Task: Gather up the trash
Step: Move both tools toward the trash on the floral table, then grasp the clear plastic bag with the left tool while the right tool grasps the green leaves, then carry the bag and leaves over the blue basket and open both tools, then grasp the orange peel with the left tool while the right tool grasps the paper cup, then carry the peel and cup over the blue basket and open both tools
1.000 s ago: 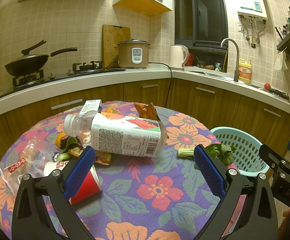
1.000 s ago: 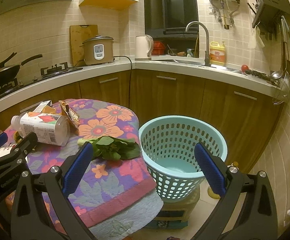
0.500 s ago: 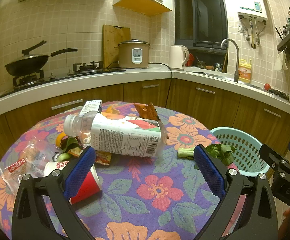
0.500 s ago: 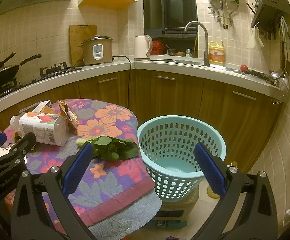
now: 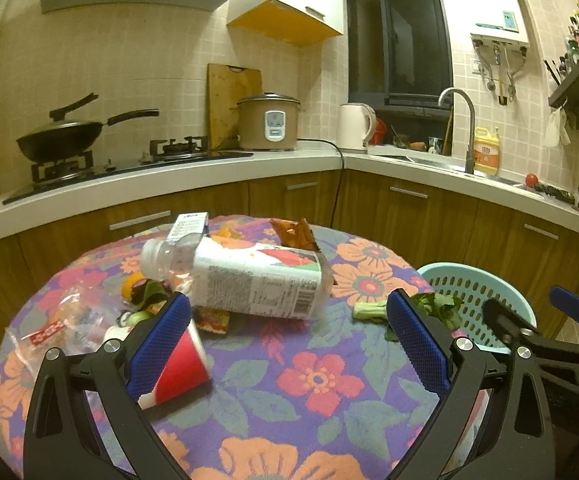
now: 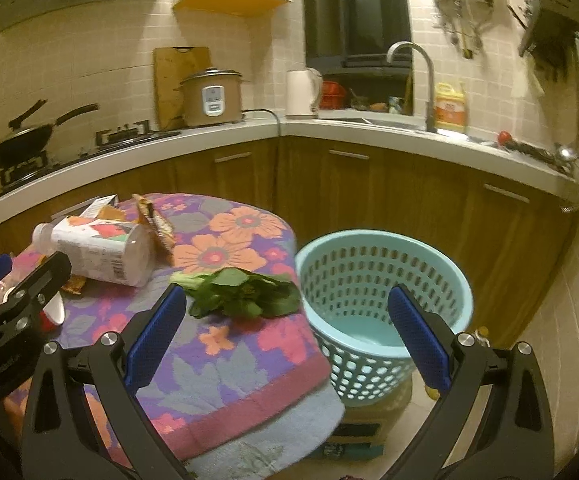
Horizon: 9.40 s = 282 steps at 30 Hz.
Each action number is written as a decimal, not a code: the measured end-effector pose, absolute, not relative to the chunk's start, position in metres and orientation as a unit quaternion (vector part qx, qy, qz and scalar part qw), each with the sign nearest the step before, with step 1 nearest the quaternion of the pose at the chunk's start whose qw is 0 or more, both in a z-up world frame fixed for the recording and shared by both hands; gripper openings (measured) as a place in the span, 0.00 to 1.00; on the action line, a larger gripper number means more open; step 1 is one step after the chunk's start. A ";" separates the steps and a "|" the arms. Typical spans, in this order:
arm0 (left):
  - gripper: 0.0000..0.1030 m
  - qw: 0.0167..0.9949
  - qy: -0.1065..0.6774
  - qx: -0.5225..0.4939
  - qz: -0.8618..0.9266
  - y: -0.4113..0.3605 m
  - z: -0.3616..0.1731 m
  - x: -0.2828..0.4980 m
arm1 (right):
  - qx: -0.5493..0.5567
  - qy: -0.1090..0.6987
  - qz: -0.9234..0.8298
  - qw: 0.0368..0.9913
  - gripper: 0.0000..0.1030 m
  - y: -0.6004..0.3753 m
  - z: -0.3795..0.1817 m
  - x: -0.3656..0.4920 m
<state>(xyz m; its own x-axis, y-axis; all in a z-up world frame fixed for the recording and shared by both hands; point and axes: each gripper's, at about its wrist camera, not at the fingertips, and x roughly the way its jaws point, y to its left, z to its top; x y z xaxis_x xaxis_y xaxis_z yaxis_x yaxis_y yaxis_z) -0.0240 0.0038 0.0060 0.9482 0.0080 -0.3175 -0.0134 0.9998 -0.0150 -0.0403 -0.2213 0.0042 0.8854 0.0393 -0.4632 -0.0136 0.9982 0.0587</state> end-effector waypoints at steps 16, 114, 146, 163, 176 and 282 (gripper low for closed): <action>0.91 0.963 0.195 -0.111 0.151 0.180 0.011 -0.065 | -0.013 0.216 0.087 0.972 0.89 -0.190 0.006 -0.006; 0.47 0.894 0.410 0.002 -0.180 -0.191 -0.046 0.175 | 0.158 0.417 -0.003 0.895 0.62 -0.425 -0.096 0.111; 0.64 0.958 0.267 -0.044 -0.095 -0.045 0.042 0.052 | 0.074 0.309 0.153 0.936 0.62 -0.278 0.005 0.055; 0.64 0.958 0.234 -0.058 0.156 0.141 0.053 -0.022 | 0.001 0.333 0.318 0.887 0.62 -0.101 0.014 0.008; 0.64 0.916 0.327 -0.141 0.184 0.269 -0.011 0.004 | -0.023 0.387 0.381 0.839 0.61 -0.020 -0.007 0.017; 0.22 0.869 0.419 0.021 -0.262 -0.192 -0.043 0.171 | 0.182 0.442 0.090 0.874 0.48 -0.416 -0.092 0.126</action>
